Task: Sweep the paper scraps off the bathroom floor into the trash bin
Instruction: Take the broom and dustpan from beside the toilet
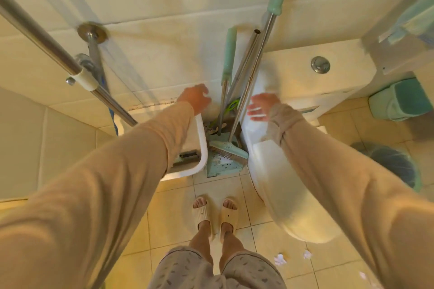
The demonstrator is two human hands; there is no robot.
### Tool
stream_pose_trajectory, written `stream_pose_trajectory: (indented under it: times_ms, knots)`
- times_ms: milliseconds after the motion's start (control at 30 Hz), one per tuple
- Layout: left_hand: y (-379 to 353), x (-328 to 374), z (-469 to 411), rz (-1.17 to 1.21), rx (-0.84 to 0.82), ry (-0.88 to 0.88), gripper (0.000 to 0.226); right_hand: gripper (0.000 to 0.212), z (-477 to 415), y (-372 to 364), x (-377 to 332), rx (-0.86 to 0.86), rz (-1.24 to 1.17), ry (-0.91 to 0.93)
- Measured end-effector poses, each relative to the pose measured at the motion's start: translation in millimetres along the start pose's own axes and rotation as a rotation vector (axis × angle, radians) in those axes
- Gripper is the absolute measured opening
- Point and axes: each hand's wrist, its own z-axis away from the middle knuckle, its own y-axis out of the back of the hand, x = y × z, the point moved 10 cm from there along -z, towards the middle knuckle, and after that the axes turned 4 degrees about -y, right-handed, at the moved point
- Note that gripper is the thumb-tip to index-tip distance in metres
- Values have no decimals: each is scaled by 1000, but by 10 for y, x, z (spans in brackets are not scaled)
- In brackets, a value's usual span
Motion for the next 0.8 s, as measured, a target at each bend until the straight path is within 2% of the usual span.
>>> stream_pose_trajectory:
  times_ms: [100,167,233,300,400,533,633,800]
  knots:
    - [364,453,-190,-116,111,-158,46,11,-86,82,-493,-5,-341,38]
    - [551,696,-224,-265,240,-252,56,22,-154,84,-702,-39,-527,43]
    - [722,897,-252,-390,373,-306,64,35,-202,90,-852,-46,-595,53]
    - [777,1016,-297,-459,425,-338,71,42,-236,87,-973,-44,-655,76]
    - [634,1207,-319,-615,388,-470,68,43,-289,86,-1064,-40,-764,98]
    - [339,1380,-330,-923,313,-645,43,48,-320,65,-1101,-66,-746,76]
    - [232,1394,-323,-1154,312,-719,32,39,-307,90,-1022,-68,-752,52]
    - [116,1365,-214,-1223,224,-755,32,29,-147,110,-604,-71,-1000,-51]
